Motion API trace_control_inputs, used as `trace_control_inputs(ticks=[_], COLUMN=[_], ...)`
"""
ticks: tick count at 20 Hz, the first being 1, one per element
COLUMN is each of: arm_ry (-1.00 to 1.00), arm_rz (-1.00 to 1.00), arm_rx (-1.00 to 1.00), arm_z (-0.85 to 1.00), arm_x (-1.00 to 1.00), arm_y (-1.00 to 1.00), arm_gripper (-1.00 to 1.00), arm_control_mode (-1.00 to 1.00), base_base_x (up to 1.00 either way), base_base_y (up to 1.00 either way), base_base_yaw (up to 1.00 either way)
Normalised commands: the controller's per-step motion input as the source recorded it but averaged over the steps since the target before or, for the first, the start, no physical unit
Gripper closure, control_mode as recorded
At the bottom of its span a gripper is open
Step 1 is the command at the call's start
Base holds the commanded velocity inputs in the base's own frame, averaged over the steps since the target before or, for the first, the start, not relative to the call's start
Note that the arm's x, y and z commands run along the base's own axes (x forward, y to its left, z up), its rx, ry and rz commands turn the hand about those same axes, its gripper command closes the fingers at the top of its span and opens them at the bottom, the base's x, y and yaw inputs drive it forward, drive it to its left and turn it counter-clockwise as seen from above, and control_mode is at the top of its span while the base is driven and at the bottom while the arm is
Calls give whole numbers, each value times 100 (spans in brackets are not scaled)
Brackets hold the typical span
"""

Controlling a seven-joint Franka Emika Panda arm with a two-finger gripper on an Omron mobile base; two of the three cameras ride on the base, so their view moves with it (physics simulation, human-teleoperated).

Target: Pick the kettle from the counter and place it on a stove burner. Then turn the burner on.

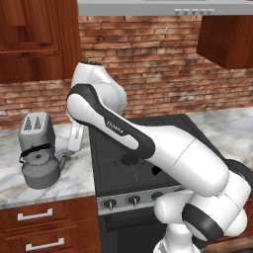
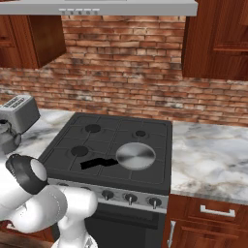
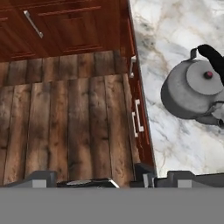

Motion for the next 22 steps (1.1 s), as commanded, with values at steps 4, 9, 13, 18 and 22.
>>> trace_control_inputs(ticks=[4, 9, 13, 18, 22], arm_ry=[-1, 0, 0, 0, 0], arm_rz=[-1, -1, 0, 0, 0], arm_rx=[-5, -5, -3, -1, 0], arm_z=[-9, -12, -13, -17, -20], arm_x=[33, 26, 14, 6, 2], arm_y=[0, 3, 13, 21, 21], arm_gripper=[-100, -100, -100, -100, -100], arm_control_mode=[-100, -100, -100, -100, -100], base_base_x=[0, 0, 0, 0, 0], base_base_y=[0, 0, 0, 0, 0], base_base_yaw=[0, 0, 0, 0, 0])
